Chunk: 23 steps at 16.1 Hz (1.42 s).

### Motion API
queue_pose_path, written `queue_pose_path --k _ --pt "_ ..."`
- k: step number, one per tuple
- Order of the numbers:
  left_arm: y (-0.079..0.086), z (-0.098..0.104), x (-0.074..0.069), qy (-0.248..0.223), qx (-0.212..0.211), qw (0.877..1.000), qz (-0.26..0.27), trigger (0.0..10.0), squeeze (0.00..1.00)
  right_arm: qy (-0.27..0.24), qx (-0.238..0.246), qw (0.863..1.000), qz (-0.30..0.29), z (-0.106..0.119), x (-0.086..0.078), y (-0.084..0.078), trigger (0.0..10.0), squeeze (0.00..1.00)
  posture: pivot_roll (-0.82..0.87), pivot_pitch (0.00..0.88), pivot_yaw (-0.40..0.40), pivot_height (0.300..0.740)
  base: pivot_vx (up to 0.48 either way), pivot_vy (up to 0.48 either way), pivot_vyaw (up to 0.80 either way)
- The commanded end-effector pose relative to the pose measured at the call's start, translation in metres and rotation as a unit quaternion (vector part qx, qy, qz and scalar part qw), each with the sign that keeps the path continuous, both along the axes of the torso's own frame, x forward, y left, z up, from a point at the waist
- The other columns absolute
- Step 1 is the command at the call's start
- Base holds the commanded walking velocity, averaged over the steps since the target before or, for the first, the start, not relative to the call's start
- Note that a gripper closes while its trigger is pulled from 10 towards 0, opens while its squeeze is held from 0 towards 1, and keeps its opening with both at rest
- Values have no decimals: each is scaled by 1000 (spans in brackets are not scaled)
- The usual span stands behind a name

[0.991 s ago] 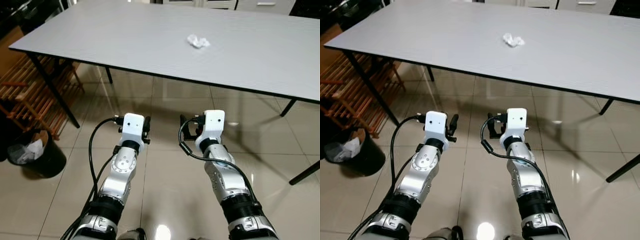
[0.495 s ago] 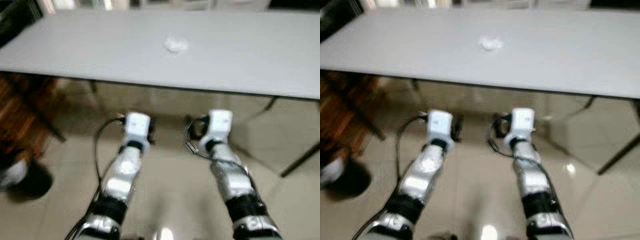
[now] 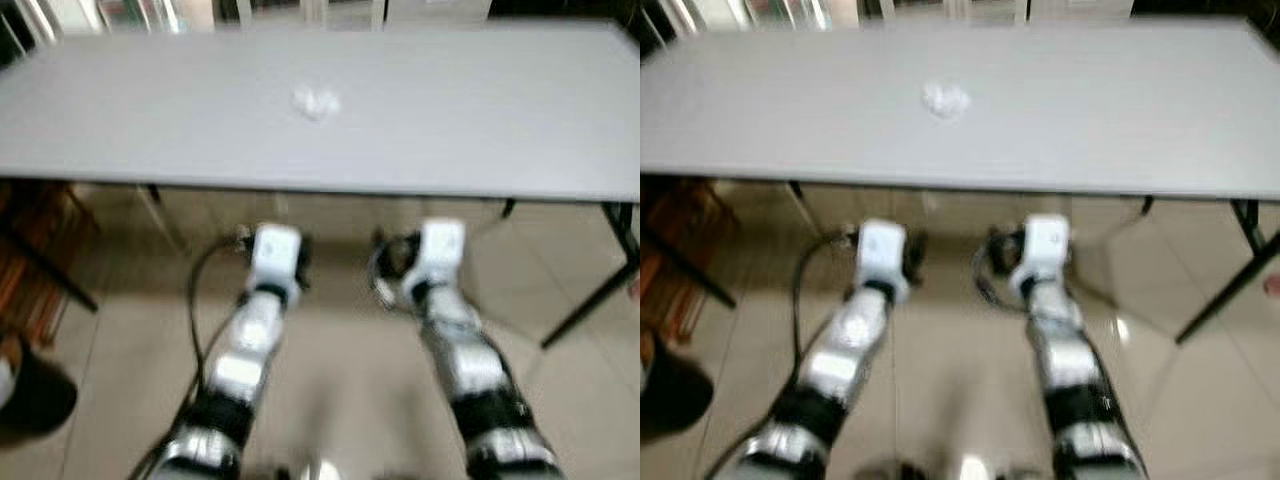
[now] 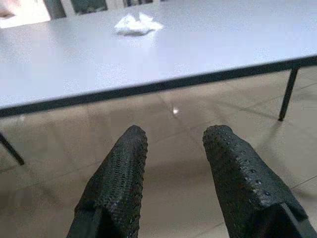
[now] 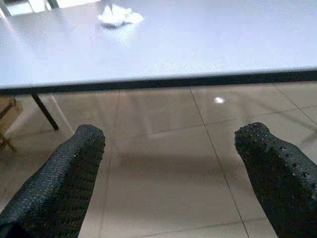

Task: Picking trash to rubbish bin

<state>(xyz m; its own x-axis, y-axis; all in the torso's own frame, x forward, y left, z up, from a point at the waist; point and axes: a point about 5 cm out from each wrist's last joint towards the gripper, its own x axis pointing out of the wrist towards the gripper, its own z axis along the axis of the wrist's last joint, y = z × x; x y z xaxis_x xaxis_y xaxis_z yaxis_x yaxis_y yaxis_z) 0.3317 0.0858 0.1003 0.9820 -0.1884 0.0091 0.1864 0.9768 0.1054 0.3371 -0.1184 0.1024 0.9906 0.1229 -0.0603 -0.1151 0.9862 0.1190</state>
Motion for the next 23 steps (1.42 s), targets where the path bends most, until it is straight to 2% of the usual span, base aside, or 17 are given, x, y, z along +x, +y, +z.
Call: queue_pose_path --k 1,21,23 --pt "15 -1 2 2 5 1000 19 10000 0 -1 12 1000 13 1 -1 13 10000 0 -57 124 47 740 368 0 0" --pt "16 4 4 -7 3 1000 23 10000 0 -13 25 1000 8 6 1 11 10000 0 -56 124 48 740 365 0 0" --pt "16 4 4 -7 4 1000 22 10000 0 -17 30 999 7 6 1 11 10000 0 -56 121 48 740 366 0 -703"
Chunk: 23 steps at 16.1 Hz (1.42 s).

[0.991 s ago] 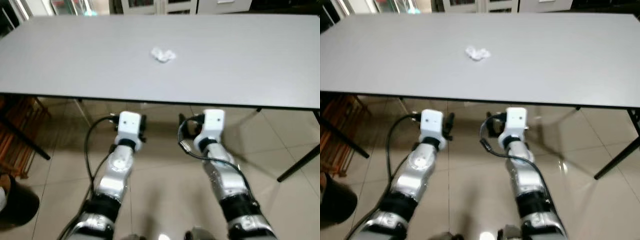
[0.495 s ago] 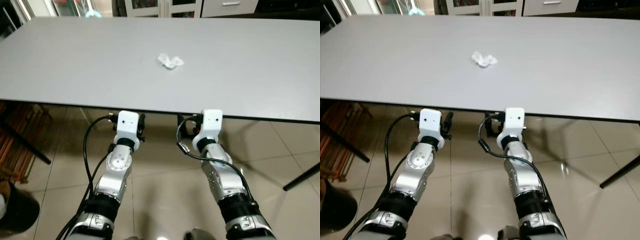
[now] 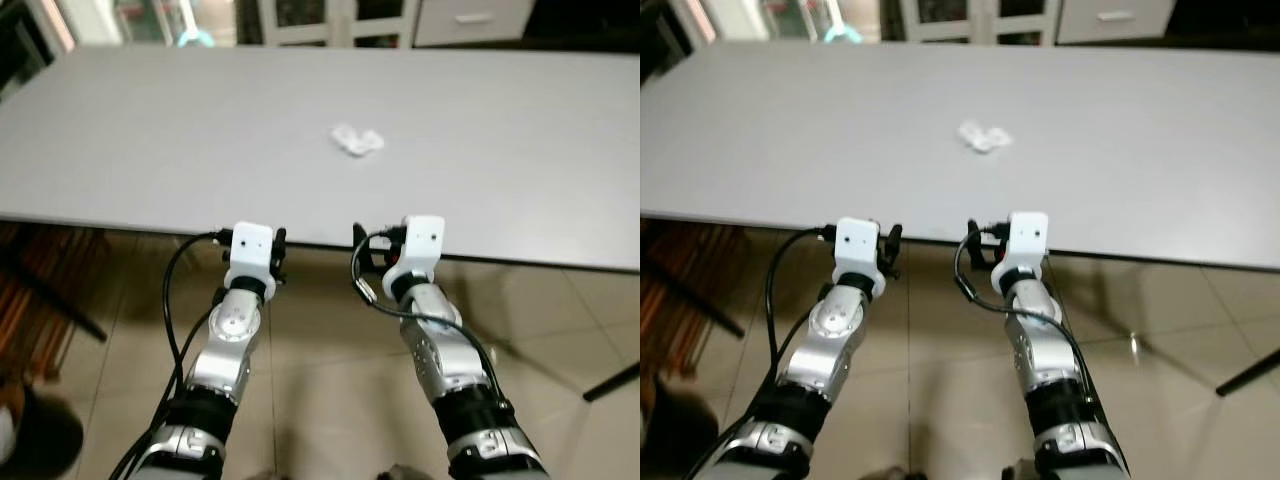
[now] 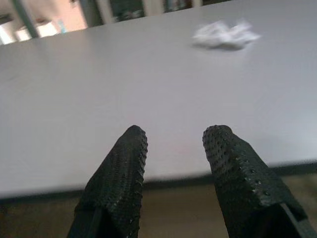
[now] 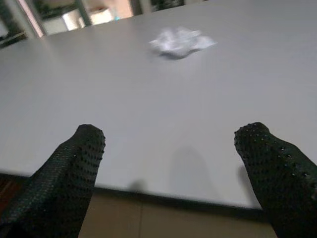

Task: Picking trash to rubbish bin

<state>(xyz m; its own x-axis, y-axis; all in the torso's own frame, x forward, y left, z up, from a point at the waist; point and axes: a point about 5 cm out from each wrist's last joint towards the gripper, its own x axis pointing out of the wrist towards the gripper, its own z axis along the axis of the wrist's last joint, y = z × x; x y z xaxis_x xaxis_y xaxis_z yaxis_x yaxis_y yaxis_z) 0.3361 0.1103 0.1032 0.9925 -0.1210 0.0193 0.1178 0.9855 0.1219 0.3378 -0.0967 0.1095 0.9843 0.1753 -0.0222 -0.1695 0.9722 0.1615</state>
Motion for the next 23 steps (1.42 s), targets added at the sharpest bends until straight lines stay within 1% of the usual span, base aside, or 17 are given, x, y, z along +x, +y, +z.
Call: queue_pose_path --k 1,9,11,19,21,23 --pt "-9 1 -1 0 -4 1000 -12 10000 0 -4 -3 1000 -18 0 0 -11 10000 0 -55 119 48 740 368 0 0" --pt "-11 -1 -2 2 2 1000 -19 10000 0 -2 -3 1000 -17 -2 -1 -10 10000 0 -58 114 50 740 378 0 0" --pt "-11 0 -2 -2 9 1000 -22 10000 0 -2 -3 1000 -17 -2 -1 -10 10000 0 -57 112 50 740 379 -291 0" --pt "-10 -1 -1 1 10 1000 -17 10000 0 1 -4 1000 -14 -2 -1 -9 10000 0 -55 122 47 740 377 -292 0" --pt "-10 0 -1 -3 3 1000 -15 10000 0 1 -5 1000 -14 -2 0 -9 10000 0 -56 123 47 740 328 -347 0" --pt "-9 1 -1 -5 -1 1000 -10 10000 0 0 -6 1000 -15 -2 0 -10 10000 0 -55 124 46 740 0 0 0"
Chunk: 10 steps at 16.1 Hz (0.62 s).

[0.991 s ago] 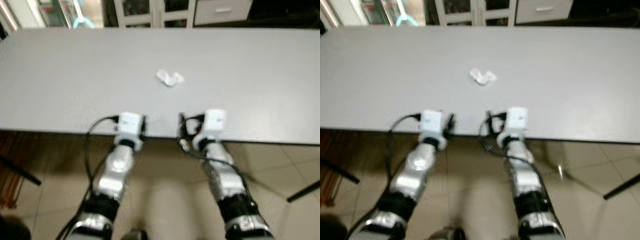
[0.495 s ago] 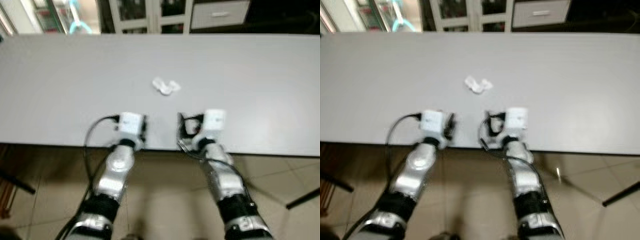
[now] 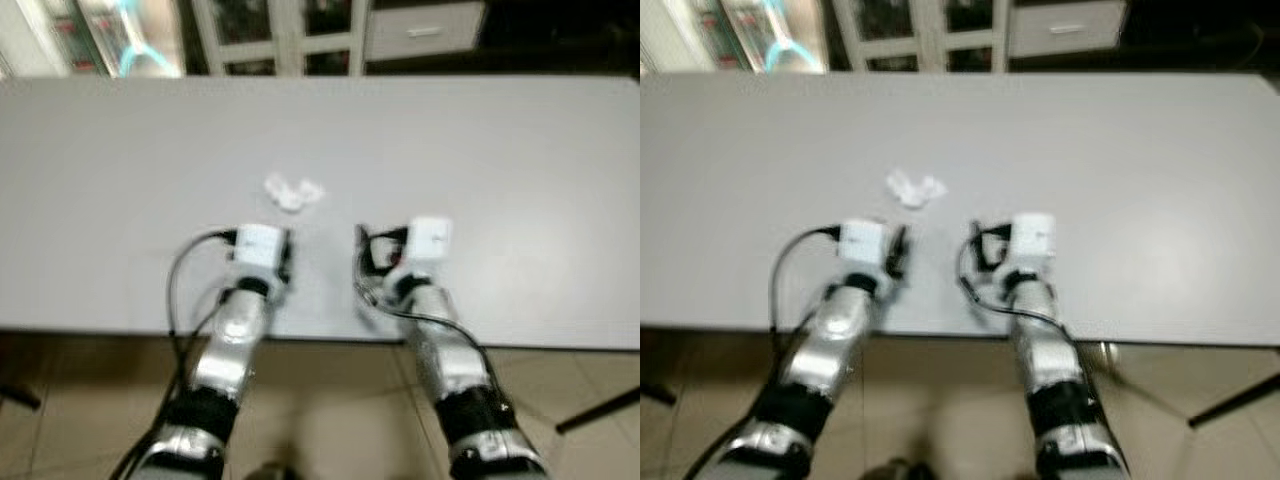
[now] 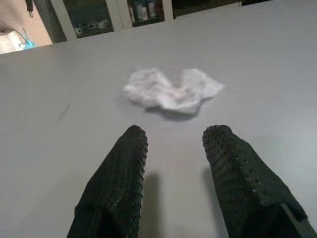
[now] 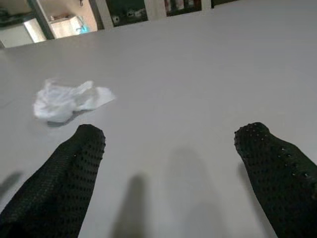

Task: Picking trash to rubbish bin

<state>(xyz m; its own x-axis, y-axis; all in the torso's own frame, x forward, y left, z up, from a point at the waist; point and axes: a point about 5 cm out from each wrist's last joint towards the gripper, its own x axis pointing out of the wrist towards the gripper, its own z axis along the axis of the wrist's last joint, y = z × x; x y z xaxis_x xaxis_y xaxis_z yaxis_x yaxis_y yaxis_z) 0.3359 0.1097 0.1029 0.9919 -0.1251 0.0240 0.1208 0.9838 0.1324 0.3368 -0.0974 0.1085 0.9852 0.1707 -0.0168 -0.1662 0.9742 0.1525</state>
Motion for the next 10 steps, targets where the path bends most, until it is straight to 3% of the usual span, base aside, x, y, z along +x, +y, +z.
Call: queue_pose_path --k 1,10 --pt "-9 1 -1 -2 -6 1000 -9 10000 0 4 -2 1000 -12 -1 1 -9 10000 0 -55 123 45 740 0 0 0" --pt "-8 2 0 0 -13 1000 -6 10000 0 5 -3 1000 -9 -1 1 -9 10000 0 -54 124 43 740 0 0 0"
